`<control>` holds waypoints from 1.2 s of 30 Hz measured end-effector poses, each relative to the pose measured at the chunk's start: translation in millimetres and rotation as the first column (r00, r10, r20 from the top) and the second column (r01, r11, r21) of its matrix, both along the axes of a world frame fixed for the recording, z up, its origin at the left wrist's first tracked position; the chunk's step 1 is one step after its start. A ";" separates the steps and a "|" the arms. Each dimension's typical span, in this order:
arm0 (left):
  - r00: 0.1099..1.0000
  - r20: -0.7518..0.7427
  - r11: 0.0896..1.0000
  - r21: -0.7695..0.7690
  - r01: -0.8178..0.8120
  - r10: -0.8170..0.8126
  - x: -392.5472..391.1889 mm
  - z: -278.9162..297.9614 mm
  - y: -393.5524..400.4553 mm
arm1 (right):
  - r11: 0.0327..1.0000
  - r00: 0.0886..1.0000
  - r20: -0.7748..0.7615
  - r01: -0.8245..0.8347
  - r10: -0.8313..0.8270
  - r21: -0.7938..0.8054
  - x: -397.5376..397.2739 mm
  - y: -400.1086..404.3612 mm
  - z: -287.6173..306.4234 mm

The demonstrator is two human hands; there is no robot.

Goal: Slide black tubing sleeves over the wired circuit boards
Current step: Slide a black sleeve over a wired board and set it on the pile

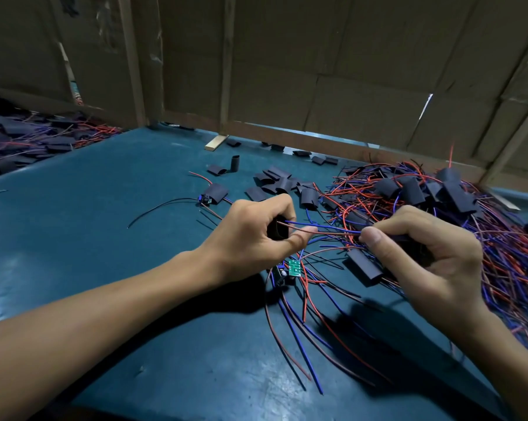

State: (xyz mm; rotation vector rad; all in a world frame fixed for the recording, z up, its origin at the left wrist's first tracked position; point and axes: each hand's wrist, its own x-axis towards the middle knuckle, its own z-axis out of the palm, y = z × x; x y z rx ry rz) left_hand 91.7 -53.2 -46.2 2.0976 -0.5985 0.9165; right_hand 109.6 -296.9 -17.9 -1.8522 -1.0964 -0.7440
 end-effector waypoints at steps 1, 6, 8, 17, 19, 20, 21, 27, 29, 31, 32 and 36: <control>1.000 -0.001 1.000 -0.004 0.005 -0.005 -0.2 0.6 0.5 | 1.000 1.000 -0.010 -0.004 0.004 0.007 0.1 -0.5 0.3; 1.000 -0.001 0.999 0.034 0.027 -0.027 -2.9 2.5 1.3 | 0.999 1.000 0.023 -0.010 0.011 -0.034 1.9 -1.2 0.0; 0.999 0.033 0.993 0.119 -0.024 0.020 -3.9 2.7 1.1 | 0.996 0.998 0.069 -0.007 0.013 -0.086 2.7 0.0 -1.7; 0.948 0.302 0.798 0.543 -0.261 0.105 -7.9 -0.3 -16.4 | 0.937 0.981 -0.069 0.153 -0.184 -0.315 -5.2 24.5 -14.3; 0.941 0.303 0.780 0.548 -0.302 0.152 -6.1 -2.9 -12.2 | 0.917 0.961 -0.121 0.194 -0.249 -0.350 -1.9 20.4 -14.0; 0.936 0.300 0.774 0.543 -0.326 0.184 -4.4 -2.6 -8.3 | 0.915 0.955 -0.149 0.192 -0.258 -0.355 0.5 17.1 -13.1; 0.929 0.299 0.768 0.534 -0.354 0.220 -2.4 -1.5 -4.0 | 0.917 0.949 -0.179 0.185 -0.260 -0.354 3.0 13.8 -11.8; 0.872 0.319 0.766 0.425 -0.482 0.372 4.4 9.5 16.8 | 0.978 0.899 -0.403 0.100 -0.168 -0.183 10.5 2.4 -0.7; 0.876 0.330 0.767 0.434 -0.473 0.353 5.4 10.2 20.1 | 0.990 0.909 -0.398 0.080 -0.120 -0.118 9.5 2.4 0.2; 0.879 0.355 0.745 0.479 -0.464 0.319 4.8 12.2 18.1 | 0.996 0.928 -0.368 0.032 -0.061 -0.087 6.5 8.0 -2.1; 0.879 0.371 0.735 0.497 -0.461 0.300 3.6 13.2 14.1 | 0.995 0.938 -0.345 0.003 -0.036 -0.096 3.7 12.5 -4.5; 0.885 0.426 0.734 0.539 -0.413 0.186 -3.1 12.1 -8.3 | 0.982 0.978 -0.208 -0.019 -0.021 -0.190 -5.9 28.3 -18.0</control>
